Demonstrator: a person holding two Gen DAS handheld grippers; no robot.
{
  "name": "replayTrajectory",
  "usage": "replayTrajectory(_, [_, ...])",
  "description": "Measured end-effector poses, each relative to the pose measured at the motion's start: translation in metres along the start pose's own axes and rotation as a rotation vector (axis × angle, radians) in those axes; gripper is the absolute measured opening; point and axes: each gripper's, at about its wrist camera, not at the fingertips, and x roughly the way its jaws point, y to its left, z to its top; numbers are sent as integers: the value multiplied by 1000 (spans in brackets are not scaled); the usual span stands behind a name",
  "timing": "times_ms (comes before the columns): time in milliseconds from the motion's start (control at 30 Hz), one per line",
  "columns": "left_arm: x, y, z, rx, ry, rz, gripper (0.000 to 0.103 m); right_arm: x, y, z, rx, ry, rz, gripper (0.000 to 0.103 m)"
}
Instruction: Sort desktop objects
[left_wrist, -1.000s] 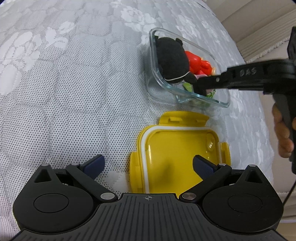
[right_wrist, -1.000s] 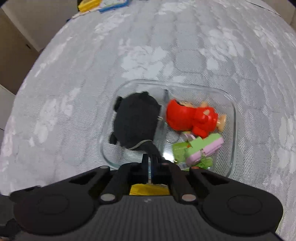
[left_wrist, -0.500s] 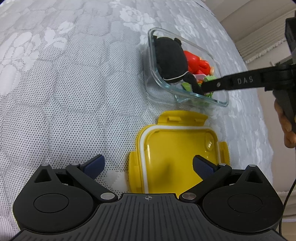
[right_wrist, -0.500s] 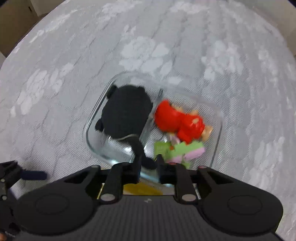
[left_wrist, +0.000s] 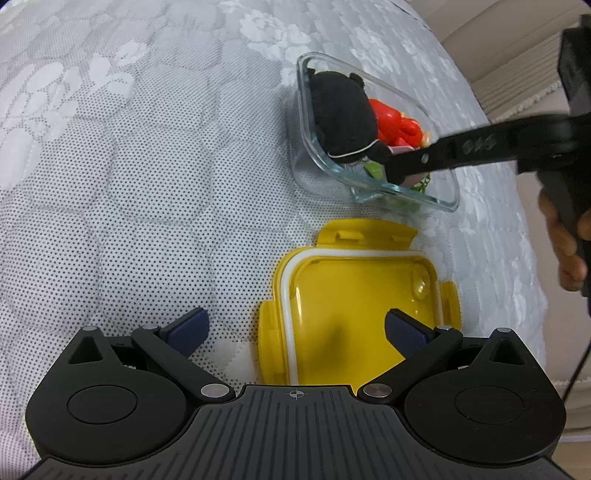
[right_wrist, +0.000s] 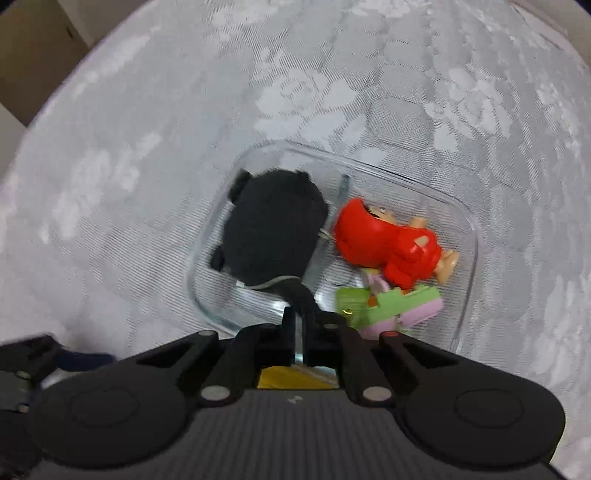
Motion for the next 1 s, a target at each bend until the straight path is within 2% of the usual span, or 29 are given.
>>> replayTrajectory(100, [3, -2, 1, 1, 0, 3, 103, -8, 2, 1, 47, -30, 53, 4])
replayTrajectory(167, [3, -1, 2, -1, -2, 2, 103, -12, -7, 3, 149, -34, 60, 8])
replayTrajectory(233, [5, 0, 3, -3, -2, 1, 103, -12, -23, 2, 315, -33, 80, 27])
replayTrajectory(267, [6, 0, 4, -3, -2, 1, 103, -11, -32, 0, 406, -29, 98, 32])
replayTrajectory(367, [7, -1, 5, 4, -2, -3, 103, -1, -56, -9, 608, -18, 131, 34])
replayTrajectory(400, [8, -2, 5, 5, -2, -5, 103, 2, -64, -12, 674, -14, 141, 39])
replayTrajectory(433, [8, -2, 6, 6, -2, -6, 103, 6, -69, -13, 711, -10, 137, 47])
replayTrajectory(567, [7, 0, 7, 10, -2, -9, 103, 20, -85, -18, 826, 12, 121, 59])
replayTrajectory(733, [0, 2, 4, 17, 3, -8, 103, 35, -97, -29, 1009, -21, 161, 71])
replayTrajectory(867, [-8, 4, 2, 16, 1, -6, 103, 38, -99, -30, 1037, -20, 170, 72])
replayTrajectory(933, [-11, 4, -1, 8, -3, -3, 103, 39, -96, -30, 1008, -15, 188, 71])
replayTrajectory(967, [-14, 5, -2, 6, -4, -2, 103, 40, -95, -30, 992, -13, 198, 68])
replayTrajectory(1000, [-16, 5, -2, 5, -5, -2, 103, 41, -93, -31, 985, -5, 222, 60])
